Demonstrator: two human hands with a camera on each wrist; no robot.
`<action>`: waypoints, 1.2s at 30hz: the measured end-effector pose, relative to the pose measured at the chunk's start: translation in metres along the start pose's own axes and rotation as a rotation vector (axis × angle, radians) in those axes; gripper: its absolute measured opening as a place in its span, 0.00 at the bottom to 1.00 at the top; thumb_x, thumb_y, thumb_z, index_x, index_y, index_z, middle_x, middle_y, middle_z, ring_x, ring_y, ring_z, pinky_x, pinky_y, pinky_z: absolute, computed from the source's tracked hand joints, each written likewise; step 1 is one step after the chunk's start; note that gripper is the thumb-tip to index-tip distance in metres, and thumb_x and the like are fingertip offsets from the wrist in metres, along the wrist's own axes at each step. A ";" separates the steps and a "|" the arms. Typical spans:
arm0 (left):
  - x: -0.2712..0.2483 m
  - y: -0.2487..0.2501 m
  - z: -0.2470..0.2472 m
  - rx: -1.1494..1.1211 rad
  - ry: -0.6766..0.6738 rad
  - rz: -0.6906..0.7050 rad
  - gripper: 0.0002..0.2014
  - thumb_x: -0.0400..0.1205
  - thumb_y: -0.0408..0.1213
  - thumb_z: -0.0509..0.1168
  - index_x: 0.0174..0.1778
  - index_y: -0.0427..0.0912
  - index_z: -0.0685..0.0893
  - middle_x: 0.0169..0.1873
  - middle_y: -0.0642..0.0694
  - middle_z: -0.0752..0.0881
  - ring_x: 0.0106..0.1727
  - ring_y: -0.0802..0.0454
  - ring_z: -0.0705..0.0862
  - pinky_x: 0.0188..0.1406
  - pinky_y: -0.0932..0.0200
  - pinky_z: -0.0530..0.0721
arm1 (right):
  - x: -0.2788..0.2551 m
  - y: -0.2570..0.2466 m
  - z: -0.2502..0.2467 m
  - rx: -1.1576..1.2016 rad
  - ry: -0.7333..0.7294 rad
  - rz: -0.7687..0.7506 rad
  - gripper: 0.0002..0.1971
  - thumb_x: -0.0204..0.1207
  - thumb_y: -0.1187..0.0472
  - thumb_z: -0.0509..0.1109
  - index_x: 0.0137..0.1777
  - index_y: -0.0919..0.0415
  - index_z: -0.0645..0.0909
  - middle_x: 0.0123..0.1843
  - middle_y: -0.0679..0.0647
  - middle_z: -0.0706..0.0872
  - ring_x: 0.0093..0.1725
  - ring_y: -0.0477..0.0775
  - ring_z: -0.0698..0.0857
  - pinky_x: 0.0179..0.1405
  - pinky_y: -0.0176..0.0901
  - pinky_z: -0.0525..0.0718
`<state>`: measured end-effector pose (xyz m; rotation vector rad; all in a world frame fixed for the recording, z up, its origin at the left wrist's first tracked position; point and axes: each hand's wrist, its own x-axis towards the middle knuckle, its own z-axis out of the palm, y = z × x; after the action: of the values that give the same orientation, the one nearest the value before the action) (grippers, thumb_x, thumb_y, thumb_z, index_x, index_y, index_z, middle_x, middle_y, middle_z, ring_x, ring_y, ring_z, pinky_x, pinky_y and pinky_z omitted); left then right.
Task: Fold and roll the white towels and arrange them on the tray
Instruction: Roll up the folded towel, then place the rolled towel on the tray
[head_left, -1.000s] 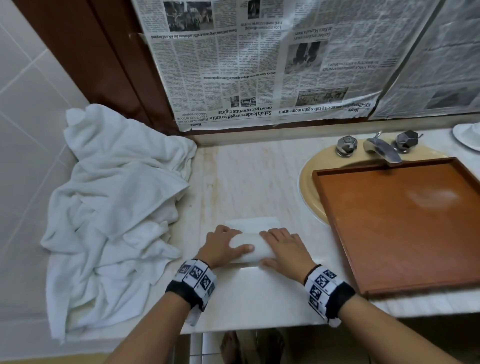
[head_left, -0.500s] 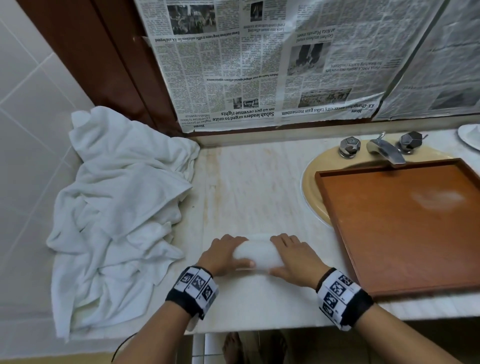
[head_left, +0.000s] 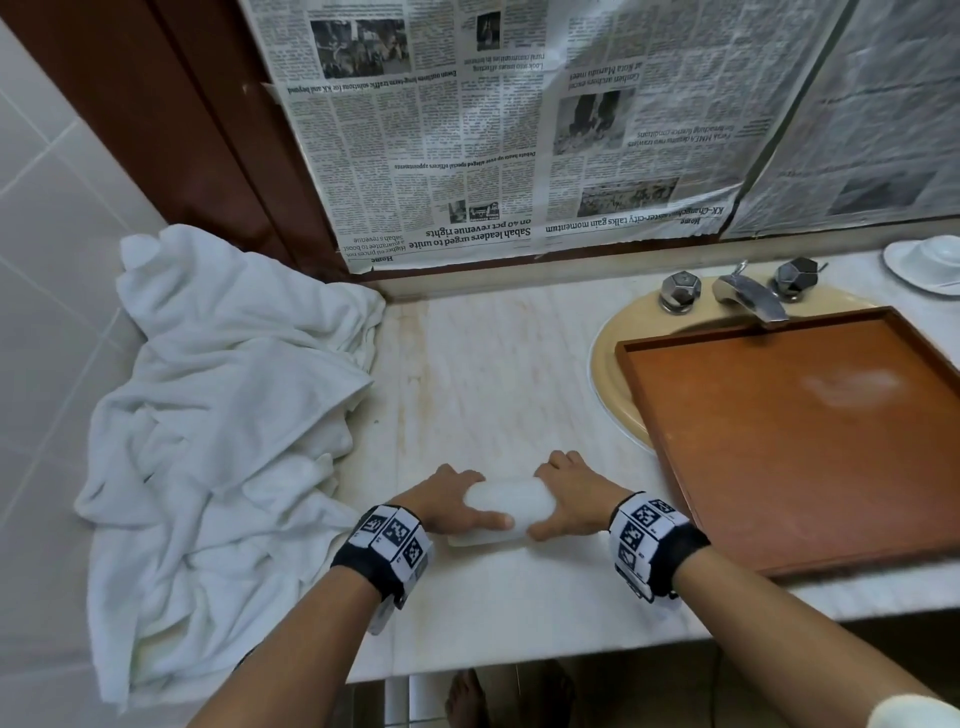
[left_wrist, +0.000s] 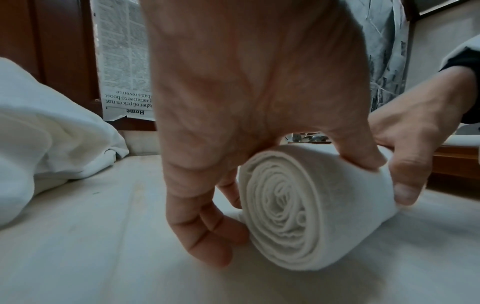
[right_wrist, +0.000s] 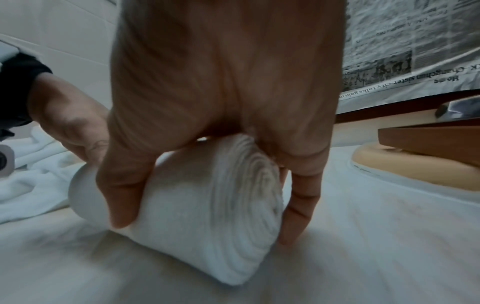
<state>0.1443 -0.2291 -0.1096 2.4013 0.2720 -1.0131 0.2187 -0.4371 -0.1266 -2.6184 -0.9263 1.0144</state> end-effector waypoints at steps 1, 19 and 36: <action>0.000 -0.001 0.002 0.002 -0.005 -0.001 0.46 0.68 0.75 0.69 0.78 0.54 0.71 0.71 0.44 0.71 0.68 0.43 0.77 0.69 0.47 0.78 | -0.002 0.001 0.003 0.009 -0.002 0.010 0.43 0.63 0.36 0.78 0.73 0.58 0.69 0.64 0.52 0.68 0.67 0.54 0.64 0.69 0.53 0.74; -0.001 0.098 -0.029 0.029 0.086 0.595 0.28 0.70 0.64 0.77 0.64 0.60 0.82 0.59 0.56 0.83 0.59 0.57 0.81 0.59 0.60 0.79 | -0.138 0.053 0.004 0.498 0.435 0.085 0.30 0.65 0.33 0.77 0.65 0.44 0.79 0.56 0.43 0.84 0.54 0.44 0.83 0.51 0.50 0.87; 0.109 0.270 -0.011 0.036 -0.039 0.658 0.25 0.70 0.59 0.80 0.62 0.57 0.86 0.58 0.60 0.86 0.59 0.59 0.83 0.63 0.60 0.80 | -0.165 0.142 0.026 0.608 0.822 0.436 0.28 0.72 0.37 0.73 0.68 0.50 0.79 0.54 0.46 0.85 0.52 0.48 0.83 0.51 0.46 0.84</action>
<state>0.3273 -0.4535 -0.0776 2.2458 -0.5243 -0.7486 0.1766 -0.6518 -0.1099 -2.3460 0.1328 0.1411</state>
